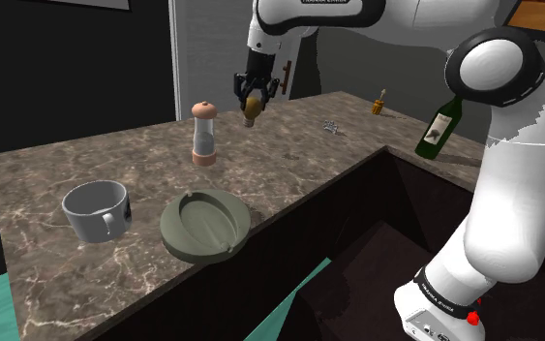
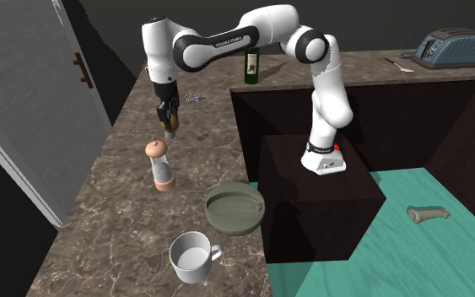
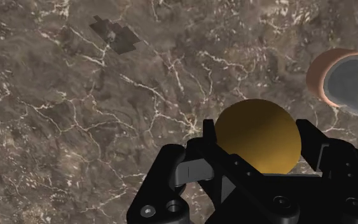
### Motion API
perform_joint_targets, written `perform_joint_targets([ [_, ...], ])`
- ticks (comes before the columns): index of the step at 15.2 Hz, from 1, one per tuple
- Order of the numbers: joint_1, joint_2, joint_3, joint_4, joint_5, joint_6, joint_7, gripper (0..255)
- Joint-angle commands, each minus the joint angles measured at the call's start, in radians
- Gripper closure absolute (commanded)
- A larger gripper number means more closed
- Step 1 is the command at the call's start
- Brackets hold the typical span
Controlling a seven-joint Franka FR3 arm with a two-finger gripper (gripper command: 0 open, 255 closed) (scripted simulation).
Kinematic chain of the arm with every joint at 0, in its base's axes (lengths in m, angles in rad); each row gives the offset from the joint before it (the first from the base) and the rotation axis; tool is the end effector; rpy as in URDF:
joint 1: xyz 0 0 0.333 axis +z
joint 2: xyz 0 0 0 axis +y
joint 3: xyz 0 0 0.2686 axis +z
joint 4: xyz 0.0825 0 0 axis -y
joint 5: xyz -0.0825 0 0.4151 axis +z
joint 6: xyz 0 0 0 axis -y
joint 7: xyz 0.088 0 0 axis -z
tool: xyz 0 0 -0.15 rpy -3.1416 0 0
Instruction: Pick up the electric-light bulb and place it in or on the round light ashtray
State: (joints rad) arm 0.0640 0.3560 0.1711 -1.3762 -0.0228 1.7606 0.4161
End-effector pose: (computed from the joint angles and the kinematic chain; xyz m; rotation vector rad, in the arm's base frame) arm 0.6704 0.1444 0.4263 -3.0822 0.2915 -0.0309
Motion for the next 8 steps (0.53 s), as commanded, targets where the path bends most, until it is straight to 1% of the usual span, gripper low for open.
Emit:
perform_joint_targets([
  [1, 0.019, -0.045, 0.012, -0.058, 0.003, 0.014, 0.032, 255],
  [8, 0.093, -0.168, 0.063, -0.217, 0.01, 0.055, 0.162, 255],
])
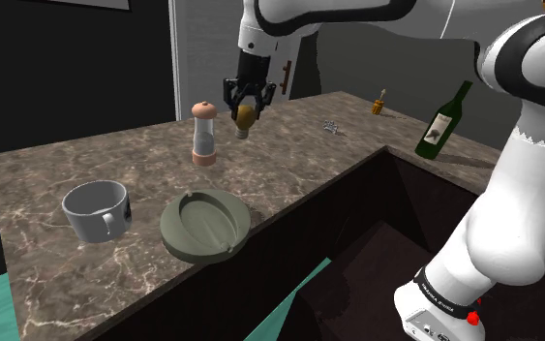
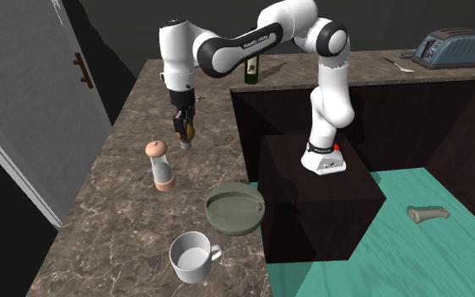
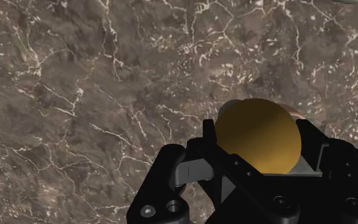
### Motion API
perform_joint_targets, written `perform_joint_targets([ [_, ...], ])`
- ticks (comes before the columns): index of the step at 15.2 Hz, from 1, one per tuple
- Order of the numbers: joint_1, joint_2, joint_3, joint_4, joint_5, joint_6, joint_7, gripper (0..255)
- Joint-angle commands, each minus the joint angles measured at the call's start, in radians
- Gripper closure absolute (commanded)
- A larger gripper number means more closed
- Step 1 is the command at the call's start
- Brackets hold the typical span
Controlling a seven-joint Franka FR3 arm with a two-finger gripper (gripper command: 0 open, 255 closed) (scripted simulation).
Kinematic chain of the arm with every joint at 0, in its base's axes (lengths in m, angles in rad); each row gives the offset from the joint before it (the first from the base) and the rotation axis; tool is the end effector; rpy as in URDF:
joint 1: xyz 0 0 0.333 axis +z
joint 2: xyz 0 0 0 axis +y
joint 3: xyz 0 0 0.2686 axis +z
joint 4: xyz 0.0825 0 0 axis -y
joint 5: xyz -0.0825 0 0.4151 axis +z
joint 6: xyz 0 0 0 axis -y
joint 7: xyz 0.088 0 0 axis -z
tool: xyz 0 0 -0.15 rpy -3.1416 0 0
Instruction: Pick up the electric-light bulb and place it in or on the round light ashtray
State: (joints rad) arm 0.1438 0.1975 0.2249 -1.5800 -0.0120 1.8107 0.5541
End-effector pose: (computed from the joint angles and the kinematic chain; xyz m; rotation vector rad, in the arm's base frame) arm 0.6087 0.2260 0.4317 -3.0822 0.2903 -0.0309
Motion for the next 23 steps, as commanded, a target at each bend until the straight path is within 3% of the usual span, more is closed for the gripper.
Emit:
perform_joint_targets([
  [1, 0.025, -0.023, 0.017, -0.03, 0.0, 0.008, 0.043, 255],
  [9, 0.116, -0.098, 0.09, -0.113, 0.004, 0.021, 0.209, 255],
  [18, 0.228, -0.106, 0.182, -0.111, -0.011, 0.011, 0.416, 255],
  [23, 0.236, -0.103, 0.187, -0.159, -0.014, 0.063, 0.431, 255],
])
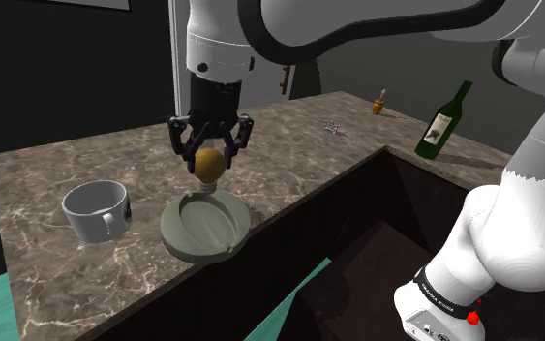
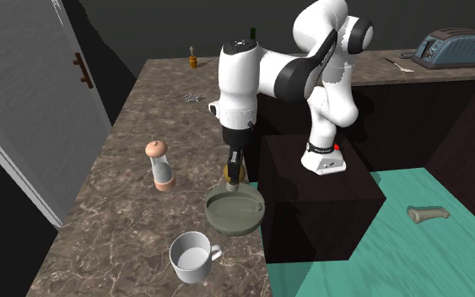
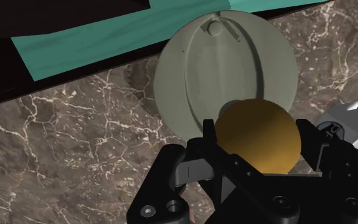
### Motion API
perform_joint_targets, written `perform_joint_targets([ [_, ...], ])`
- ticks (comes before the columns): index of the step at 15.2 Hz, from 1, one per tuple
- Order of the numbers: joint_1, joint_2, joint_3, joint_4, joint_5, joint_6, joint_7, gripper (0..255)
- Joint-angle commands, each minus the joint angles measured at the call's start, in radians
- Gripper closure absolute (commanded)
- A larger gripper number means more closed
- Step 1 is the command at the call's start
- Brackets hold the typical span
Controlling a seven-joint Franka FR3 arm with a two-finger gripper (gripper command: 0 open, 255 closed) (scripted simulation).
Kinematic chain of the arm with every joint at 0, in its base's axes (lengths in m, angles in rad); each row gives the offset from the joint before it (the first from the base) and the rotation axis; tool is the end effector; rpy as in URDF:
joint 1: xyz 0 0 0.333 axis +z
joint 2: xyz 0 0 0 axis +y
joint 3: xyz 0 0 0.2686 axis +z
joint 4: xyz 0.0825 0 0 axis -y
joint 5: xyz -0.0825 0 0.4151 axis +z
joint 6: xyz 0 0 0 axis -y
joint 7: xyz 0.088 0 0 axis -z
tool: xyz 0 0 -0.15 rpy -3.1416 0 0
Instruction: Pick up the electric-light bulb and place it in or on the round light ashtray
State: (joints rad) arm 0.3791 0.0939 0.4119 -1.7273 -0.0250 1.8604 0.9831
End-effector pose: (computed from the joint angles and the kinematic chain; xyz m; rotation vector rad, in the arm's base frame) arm 0.4434 0.4377 0.4280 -3.0828 0.2907 -0.0300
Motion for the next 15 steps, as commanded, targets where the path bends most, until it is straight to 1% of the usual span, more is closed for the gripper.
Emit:
perform_joint_targets([
  [1, 0.0, 0.002, 0.0, -0.024, -0.001, 0.027, 0.002, 255],
  [13, 0.002, 0.033, -0.002, -0.156, -0.016, 0.187, 0.011, 255],
  [15, 0.002, 0.033, -0.002, -0.157, -0.016, 0.187, 0.011, 255],
])
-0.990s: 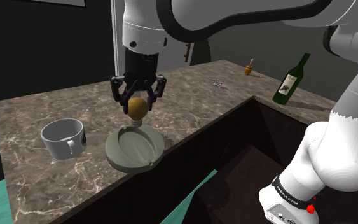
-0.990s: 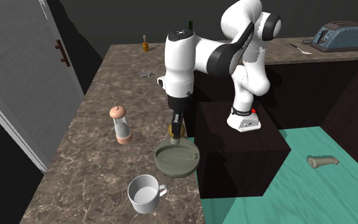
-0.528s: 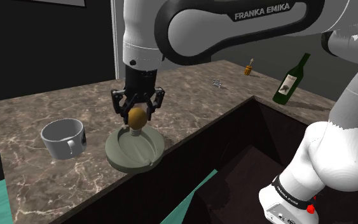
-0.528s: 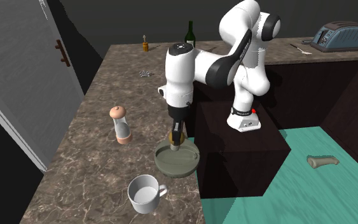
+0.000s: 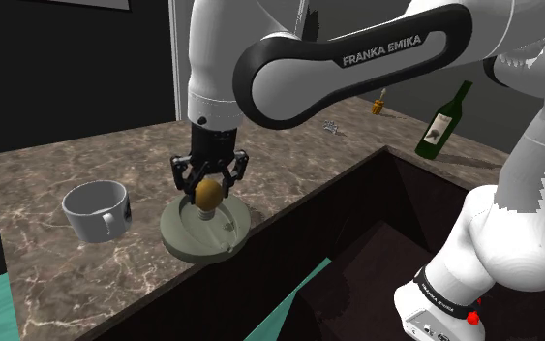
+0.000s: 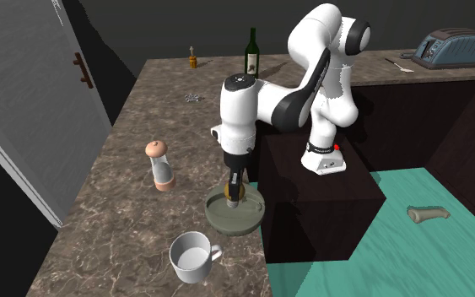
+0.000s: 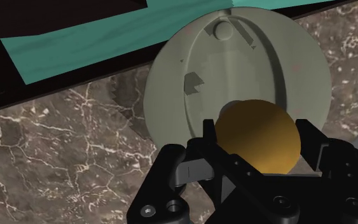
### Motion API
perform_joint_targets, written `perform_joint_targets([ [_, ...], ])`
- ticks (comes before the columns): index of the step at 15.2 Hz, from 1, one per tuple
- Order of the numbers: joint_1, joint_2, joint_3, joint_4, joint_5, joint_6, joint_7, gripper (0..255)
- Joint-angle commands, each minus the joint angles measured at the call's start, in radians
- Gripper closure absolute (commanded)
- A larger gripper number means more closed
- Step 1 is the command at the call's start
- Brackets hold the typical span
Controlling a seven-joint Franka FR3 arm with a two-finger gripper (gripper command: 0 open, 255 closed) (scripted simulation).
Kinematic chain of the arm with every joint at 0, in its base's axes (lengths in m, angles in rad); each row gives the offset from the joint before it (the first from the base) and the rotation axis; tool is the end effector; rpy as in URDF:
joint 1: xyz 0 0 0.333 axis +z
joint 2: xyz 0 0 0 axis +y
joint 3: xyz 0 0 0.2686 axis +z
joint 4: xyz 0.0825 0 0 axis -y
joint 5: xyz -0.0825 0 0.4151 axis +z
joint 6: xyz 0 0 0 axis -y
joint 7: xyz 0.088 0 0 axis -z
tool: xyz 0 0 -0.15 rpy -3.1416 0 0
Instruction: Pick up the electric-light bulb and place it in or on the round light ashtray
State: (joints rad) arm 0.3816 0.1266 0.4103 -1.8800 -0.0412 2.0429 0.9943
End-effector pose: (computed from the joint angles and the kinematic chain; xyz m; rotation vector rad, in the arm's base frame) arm 0.4402 0.4368 0.3482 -3.0827 0.2916 -0.0299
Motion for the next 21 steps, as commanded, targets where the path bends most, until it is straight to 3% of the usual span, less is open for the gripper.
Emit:
perform_joint_targets([
  [1, 0.0, 0.0, 0.0, -0.004, 0.0, 0.005, 0.0, 255],
  [6, 0.0, 0.0, 0.0, -0.004, 0.0, 0.005, 0.0, 255],
  [7, 0.0, 0.0, 0.0, -0.004, 0.0, 0.005, 0.0, 0],
  [12, 0.0, 0.0, 0.0, -0.004, 0.0, 0.005, 0.0, 0],
  [16, -0.004, -0.035, 0.001, 0.084, 0.017, -0.114, -0.012, 0],
  [21, -0.004, -0.035, 0.001, 0.084, 0.017, -0.114, -0.012, 0],
])
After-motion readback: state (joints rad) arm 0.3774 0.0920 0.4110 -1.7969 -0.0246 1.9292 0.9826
